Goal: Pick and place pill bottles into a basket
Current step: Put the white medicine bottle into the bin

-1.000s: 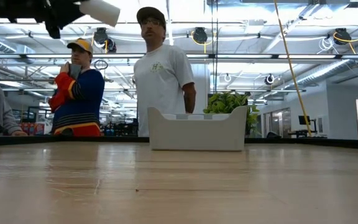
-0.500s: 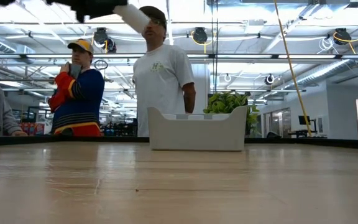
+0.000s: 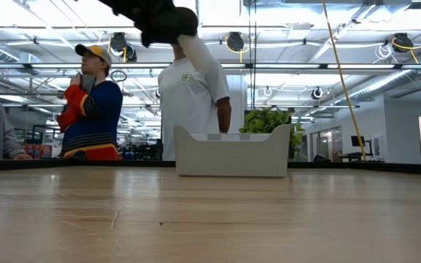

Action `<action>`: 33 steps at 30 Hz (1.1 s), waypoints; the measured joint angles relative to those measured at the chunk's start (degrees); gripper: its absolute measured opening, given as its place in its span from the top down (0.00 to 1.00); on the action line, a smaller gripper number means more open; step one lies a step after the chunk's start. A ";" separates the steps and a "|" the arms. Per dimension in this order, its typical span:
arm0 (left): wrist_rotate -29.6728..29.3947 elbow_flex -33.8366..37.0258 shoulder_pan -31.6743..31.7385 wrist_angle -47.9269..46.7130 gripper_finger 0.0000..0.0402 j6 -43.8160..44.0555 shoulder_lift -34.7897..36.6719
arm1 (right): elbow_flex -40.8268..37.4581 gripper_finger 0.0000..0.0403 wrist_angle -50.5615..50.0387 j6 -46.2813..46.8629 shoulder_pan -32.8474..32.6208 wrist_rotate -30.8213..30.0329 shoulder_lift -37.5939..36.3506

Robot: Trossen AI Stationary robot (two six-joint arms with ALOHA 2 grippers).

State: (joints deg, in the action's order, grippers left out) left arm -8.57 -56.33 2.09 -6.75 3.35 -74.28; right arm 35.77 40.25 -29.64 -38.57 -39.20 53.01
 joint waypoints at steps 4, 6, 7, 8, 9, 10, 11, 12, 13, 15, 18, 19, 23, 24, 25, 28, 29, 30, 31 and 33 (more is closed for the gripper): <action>4.10 -5.44 1.01 -5.47 0.59 0.43 -6.14 | 0.00 0.30 0.00 -0.01 0.00 0.00 0.00; 4.92 -8.72 1.36 -8.27 0.59 0.23 -8.89 | 0.00 0.30 -0.02 0.01 0.00 0.00 0.00; 6.25 -10.58 1.72 -10.08 0.59 0.19 -10.34 | 0.00 0.30 -0.02 0.01 0.00 0.00 0.00; 7.84 -12.43 2.14 -11.92 0.59 0.20 -11.74 | 0.00 0.30 0.00 0.01 0.00 0.00 0.00; 9.39 -14.22 2.52 -13.33 0.59 0.21 -13.23 | 0.00 0.30 0.00 0.01 0.00 0.00 0.00; 10.57 -15.94 2.90 -14.56 0.59 0.18 -14.67 | 0.00 0.30 0.00 0.01 0.00 0.00 0.00; 11.36 -17.61 3.26 -16.04 0.59 0.00 -15.99 | 0.00 0.30 0.00 0.01 0.00 0.00 0.02; 11.60 -19.22 3.62 -17.43 0.59 -0.20 -17.42 | 0.00 0.30 0.02 0.01 0.00 0.00 0.02; 11.94 -20.90 4.00 -18.26 0.59 -0.27 -18.73 | 0.00 0.30 0.02 0.01 0.00 0.00 0.01; 14.36 -24.09 5.06 -21.11 0.59 -0.70 -21.49 | 0.00 0.30 -0.02 0.01 0.00 0.00 0.02; 18.17 -27.38 6.33 -23.32 0.59 -1.29 -25.58 | 0.00 0.30 -0.21 0.01 0.00 0.00 0.02; 18.45 -28.19 6.51 -23.59 0.59 -1.52 -26.67 | 0.00 0.30 -0.20 0.10 0.00 0.00 0.02; 20.85 -31.27 7.76 -26.02 0.59 -2.14 -30.41 | 0.00 0.30 -0.23 0.42 0.00 0.07 0.02; 21.34 -31.50 8.01 -26.18 0.59 -2.11 -31.26 | 0.00 0.30 -0.26 0.42 0.00 0.07 0.02; 21.60 -31.54 8.24 -26.12 0.59 -2.14 -31.93 | 0.00 0.30 -0.24 0.42 0.00 0.07 0.02; 21.69 -31.54 8.30 -25.86 0.59 -2.72 -33.85 | 0.00 0.30 -0.25 0.42 0.00 0.09 0.02; 21.82 -31.54 8.27 -26.03 0.59 -2.81 -34.47 | 0.00 0.30 -0.28 0.42 0.00 0.11 0.02; 21.98 -31.54 8.23 -25.84 0.59 -2.94 -35.03 | 0.00 0.30 -0.22 0.40 0.00 0.11 0.02; 22.02 -31.54 8.23 -25.64 0.59 -3.04 -35.50 | 0.00 0.30 -0.22 0.40 0.00 0.11 0.02; 21.79 -31.54 8.28 -25.34 0.59 -3.21 -36.78 | 0.00 0.30 -0.23 0.42 0.00 0.20 0.02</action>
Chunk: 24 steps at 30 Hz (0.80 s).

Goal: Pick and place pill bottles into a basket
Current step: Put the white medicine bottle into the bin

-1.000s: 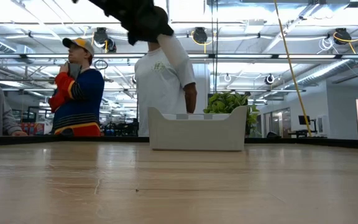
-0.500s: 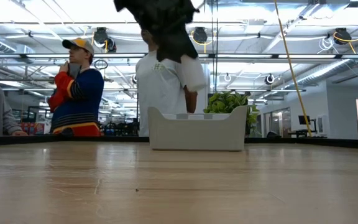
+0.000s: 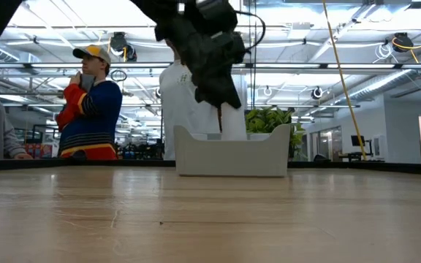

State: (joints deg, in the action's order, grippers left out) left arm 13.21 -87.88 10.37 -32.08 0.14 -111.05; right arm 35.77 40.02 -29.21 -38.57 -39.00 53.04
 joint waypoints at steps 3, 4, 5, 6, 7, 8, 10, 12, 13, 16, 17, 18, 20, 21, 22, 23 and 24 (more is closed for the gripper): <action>0.01 0.00 0.04 0.56 0.59 -0.42 -1.19 | 0.00 0.30 -0.01 -0.02 0.00 -0.01 0.00; -0.31 0.00 0.00 0.96 0.59 -0.46 -1.46 | 0.00 0.30 0.03 -0.01 0.00 -0.03 0.00; -1.10 0.00 -0.02 1.32 0.59 -0.47 -1.94 | 0.00 0.30 -0.01 -0.02 0.00 -0.04 0.00; -1.52 -0.02 -0.11 1.62 0.59 -0.54 -2.38 | 0.00 0.30 -0.01 -0.02 0.00 -0.02 0.00; -1.52 -0.02 -0.19 1.77 0.59 -0.89 -2.85 | 0.00 0.30 0.03 -0.02 0.00 -0.02 0.00; -1.53 -0.02 -0.33 1.91 0.59 -1.23 -3.34 | 0.00 0.30 0.01 -0.02 0.00 -0.06 0.00; -2.28 -0.02 -0.58 2.64 0.59 -1.53 -4.00 | 0.00 0.30 0.00 -0.01 0.00 -0.04 0.00; -2.72 -0.04 -0.90 3.24 0.59 -1.52 -4.50 | 0.00 0.30 -0.01 -0.01 0.00 -0.04 0.00; -2.79 -0.04 -1.09 3.23 0.59 -1.59 -4.84 | 0.00 0.30 -0.05 -0.02 0.00 -0.04 0.00; -3.81 -0.02 -1.72 3.28 0.59 -2.56 -5.85 | 0.00 0.30 -0.06 0.00 0.00 -0.02 0.00; -4.33 -0.02 -2.01 3.31 0.59 -3.05 -5.99 | 0.00 0.30 -0.04 -0.01 0.00 -0.04 0.00; -4.85 -0.02 -2.35 3.13 0.59 -3.70 -6.07 | 0.00 0.30 -0.04 -0.01 0.00 -0.04 0.00; -6.18 -0.04 -2.95 3.66 0.59 -4.64 -6.55 | 0.00 0.30 -0.04 0.00 0.00 -0.02 0.00; -6.25 -0.09 -3.15 3.89 0.59 -5.01 -6.57 | 0.00 0.30 -0.05 0.00 0.00 -0.03 0.00; -6.27 -0.09 -3.35 3.75 0.59 -5.17 -6.57 | 0.00 0.30 -0.08 0.00 0.00 -0.02 0.00; -6.30 -0.09 -3.48 3.68 0.59 -5.40 -6.57 | 0.00 0.30 -0.05 0.00 0.00 -0.02 0.00; -6.36 -0.09 -3.60 3.70 0.59 -5.46 -6.57 | 0.00 0.30 -0.06 0.00 0.00 -0.07 0.00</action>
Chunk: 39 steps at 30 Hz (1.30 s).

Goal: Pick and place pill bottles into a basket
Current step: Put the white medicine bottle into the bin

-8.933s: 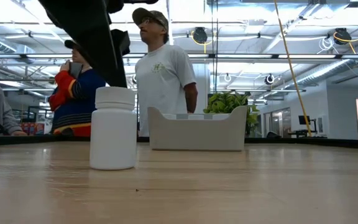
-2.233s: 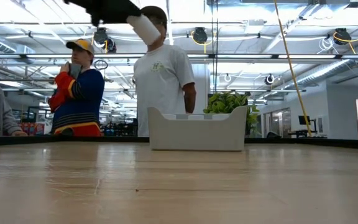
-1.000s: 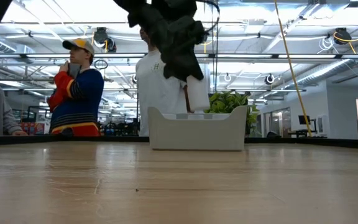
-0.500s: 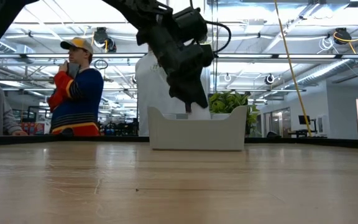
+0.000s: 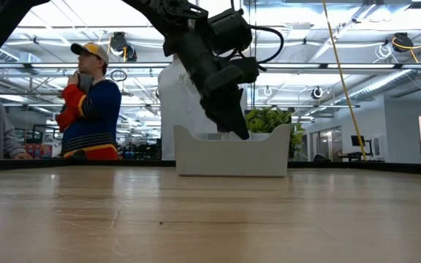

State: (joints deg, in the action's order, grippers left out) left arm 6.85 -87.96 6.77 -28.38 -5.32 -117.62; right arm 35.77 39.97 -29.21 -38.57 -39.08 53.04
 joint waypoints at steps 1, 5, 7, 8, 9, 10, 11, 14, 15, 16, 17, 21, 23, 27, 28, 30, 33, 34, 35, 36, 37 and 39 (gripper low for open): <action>-0.15 0.00 -0.14 -0.01 0.59 -0.02 0.00 | 0.00 0.30 -0.02 0.00 0.00 0.01 0.00; -0.08 0.00 -0.13 -0.20 0.58 -0.17 0.00 | 0.00 0.30 -0.02 0.00 0.00 0.03 0.00; -0.02 0.00 -0.09 -0.29 0.54 -0.14 0.00 | 0.00 0.30 0.00 0.00 0.00 0.03 0.00; -0.05 0.00 -0.09 -0.47 0.52 -0.24 -0.01 | 0.00 0.30 -0.02 0.00 0.00 0.03 0.00; -0.02 0.03 -0.11 -0.75 0.50 -0.38 -0.09 | 0.00 0.30 0.00 0.00 -0.01 0.03 0.00; -0.02 0.11 -0.16 -0.83 0.49 -0.39 -0.20 | 0.00 0.30 -0.01 0.00 0.00 0.03 0.00; -0.02 0.11 -0.13 -0.63 0.49 -0.41 -0.26 | 0.00 0.30 -0.02 0.00 0.00 0.03 0.00; 0.00 0.11 -0.13 -0.29 0.48 -0.33 -0.26 | 0.00 0.30 -0.05 0.00 0.00 0.03 0.00; -0.02 0.11 -0.13 -0.24 0.47 -0.33 -0.26 | 0.00 0.30 -0.09 0.00 0.00 0.03 0.00; -0.35 0.11 -0.13 -0.26 0.47 -0.27 -0.26 | 0.00 0.30 -0.14 0.02 -0.01 0.03 0.00; -1.02 0.11 -0.17 -0.20 0.47 -0.29 -0.26 | 0.00 0.30 -0.24 0.00 0.00 0.03 0.00; -2.84 0.11 -0.47 0.94 0.47 -0.29 -0.09 | 0.00 0.30 -0.33 0.00 0.00 -0.01 0.00; -2.82 0.11 -0.62 1.32 0.47 -0.26 0.28 | 0.00 0.30 -0.35 0.02 0.00 -0.03 0.00; -2.79 -0.41 -0.96 0.55 0.46 -0.13 1.51 | 0.00 0.30 -0.37 0.01 0.00 -0.10 -0.02; -2.84 -0.73 -1.07 0.71 0.46 -0.12 1.72 | 0.00 0.30 -0.40 0.02 0.00 -0.10 -0.02; -2.90 -0.76 -1.34 -0.29 0.46 0.02 3.06 | 0.00 0.30 -0.66 0.02 -0.01 -0.06 -0.02; -2.95 -0.76 -1.99 -0.33 0.46 -0.28 5.79 | 0.00 0.30 -0.84 0.02 -0.01 -0.31 -0.02; -3.03 -0.76 -2.19 -0.94 0.46 -0.35 6.71 | 0.00 0.30 -0.87 0.03 0.00 -0.22 -0.03; -3.48 -0.76 -2.45 -0.81 0.46 -0.22 7.83 | 0.02 0.30 -0.76 0.02 -0.01 -0.20 -0.04; -4.01 -0.76 -2.74 -0.79 0.46 -0.10 9.13 | 0.02 0.30 -0.83 0.02 -0.02 -0.25 -0.02; -4.28 -0.76 -2.94 -1.45 0.46 0.06 10.52 | 0.00 0.30 -0.99 0.06 0.00 -0.14 -0.02; -4.50 -0.74 -3.53 -1.84 0.46 0.51 13.43 | 0.02 0.30 -0.83 0.22 -0.02 -0.28 -0.02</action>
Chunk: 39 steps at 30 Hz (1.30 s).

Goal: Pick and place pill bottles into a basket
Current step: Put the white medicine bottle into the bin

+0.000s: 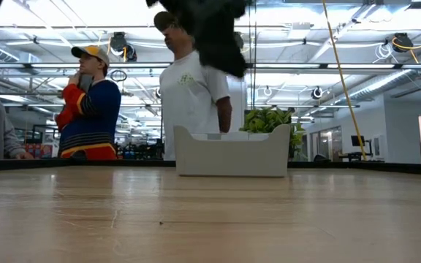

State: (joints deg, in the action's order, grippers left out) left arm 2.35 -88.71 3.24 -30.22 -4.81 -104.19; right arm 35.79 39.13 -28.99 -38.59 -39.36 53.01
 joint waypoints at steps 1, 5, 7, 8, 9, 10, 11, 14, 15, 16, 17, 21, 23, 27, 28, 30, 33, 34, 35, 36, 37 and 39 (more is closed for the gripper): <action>-0.20 0.00 -0.30 -0.02 0.46 0.06 1.72 | 0.00 0.30 -0.13 0.00 0.00 -0.27 0.00; -0.88 0.00 -2.07 -0.39 0.46 0.86 8.42 | -0.01 0.30 -0.54 0.22 -0.10 -1.21 0.00; -1.53 0.00 -3.20 -1.45 0.46 0.94 11.75 | 0.00 0.30 -0.48 0.25 -0.13 -1.22 0.00; -1.92 -0.02 -3.74 -1.41 0.46 0.82 13.22 | -0.01 0.30 -0.48 0.37 -0.13 -1.19 0.00; -2.39 -0.02 -4.35 -2.36 0.46 0.63 15.01 | 0.00 0.30 -0.48 0.75 -0.13 -1.17 0.00; -2.75 -0.01 -5.17 -4.45 0.46 0.44 16.61 | 0.00 0.30 -0.48 1.03 -0.13 -1.17 0.00; -2.93 0.00 -5.87 -6.08 0.46 0.26 17.85 | 0.00 0.30 -0.48 1.22 -0.13 -1.17 0.00; -4.80 0.00 -8.41 -12.08 0.46 0.67 21.55 | -0.01 0.30 -0.51 1.31 -0.13 -1.16 0.00; -6.05 0.02 -9.33 -14.40 0.46 1.23 22.61 | 0.00 0.30 -0.59 1.33 -0.13 -1.15 0.00; -7.38 0.02 -10.37 -15.86 0.46 2.21 23.48 | 0.00 0.30 -0.77 1.33 -0.13 -1.15 0.00; -8.81 0.00 -11.33 -17.85 0.46 3.56 24.42 | -0.02 0.30 -0.85 1.33 -0.13 -1.15 0.00; -15.85 0.00 -15.12 -28.17 0.46 11.88 27.51 | 0.00 0.30 -0.76 1.33 -0.13 -1.15 0.00; -17.45 0.01 -17.17 -33.31 0.46 16.55 28.44 | 0.00 0.30 -0.63 1.33 -0.11 -1.13 0.00; -18.70 0.01 -21.19 -42.70 0.46 25.45 29.17 | -0.01 0.30 -0.27 1.33 -0.11 -1.13 0.00; -18.84 0.02 -22.37 -45.06 0.46 27.59 29.06 | -0.01 0.30 -0.24 1.33 -0.11 -1.13 0.00; -18.97 0.02 -24.80 -48.18 0.46 31.52 28.88 | -0.02 0.30 -0.18 1.33 -0.11 -1.13 0.00; -19.00 0.02 -28.48 -51.56 0.46 37.05 28.62 | 0.00 0.30 -0.19 1.33 -0.11 -1.13 0.00; -19.01 0.02 -29.95 -52.44 0.46 38.95 28.54 | -0.01 0.30 -0.20 1.36 -0.11 -1.13 0.00; -19.16 0.02 -31.58 -53.21 0.46 40.87 28.51 | 0.00 0.30 -0.26 1.49 -0.11 -1.13 0.00; -19.74 0.02 -33.36 -53.89 0.46 42.57 28.52 | -0.02 0.30 -0.33 1.51 -0.11 -1.13 0.00; -20.86 0.02 -35.23 -54.86 0.46 44.74 28.53 | -0.02 0.30 -0.35 1.51 -0.11 -1.11 0.00; -22.50 0.32 -39.18 -57.30 0.46 49.83 28.55 | 0.00 0.30 -0.35 1.51 -0.11 -1.11 0.00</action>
State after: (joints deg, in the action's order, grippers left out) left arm -20.15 -88.38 -35.94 -87.52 45.02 -75.64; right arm 35.79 38.79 -27.49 -38.70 -40.47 53.01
